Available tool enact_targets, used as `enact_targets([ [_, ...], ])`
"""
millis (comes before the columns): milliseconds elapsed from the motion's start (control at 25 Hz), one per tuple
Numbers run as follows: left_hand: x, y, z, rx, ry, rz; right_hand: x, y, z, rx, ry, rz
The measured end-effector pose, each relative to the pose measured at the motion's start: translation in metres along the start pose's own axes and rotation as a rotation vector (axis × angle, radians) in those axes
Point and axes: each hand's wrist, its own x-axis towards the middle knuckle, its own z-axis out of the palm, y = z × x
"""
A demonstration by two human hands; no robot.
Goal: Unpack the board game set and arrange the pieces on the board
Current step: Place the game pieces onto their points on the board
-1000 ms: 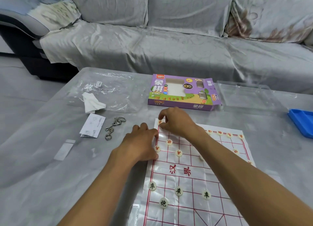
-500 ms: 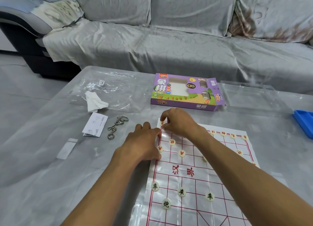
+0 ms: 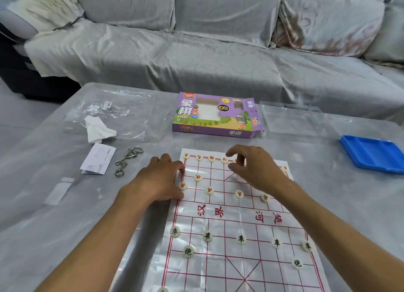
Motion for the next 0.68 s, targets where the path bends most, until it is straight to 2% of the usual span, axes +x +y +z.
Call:
enact_targets([
  [160, -0.004, 0.004, -0.001, -0.013, -0.009, -0.02, -0.061, 0.053, -0.008, 0.001, 0.015, 0.16],
  [480, -0.002, 0.003, 0.0, -0.006, -0.012, -0.042, -0.069, 0.084, -0.015, 0.04, 0.124, 0.162],
  [680, 0.0, 0.001, 0.002, 0.014, -0.015, -0.032, -0.071, 0.101, -0.019, -0.011, 0.039, 0.261],
])
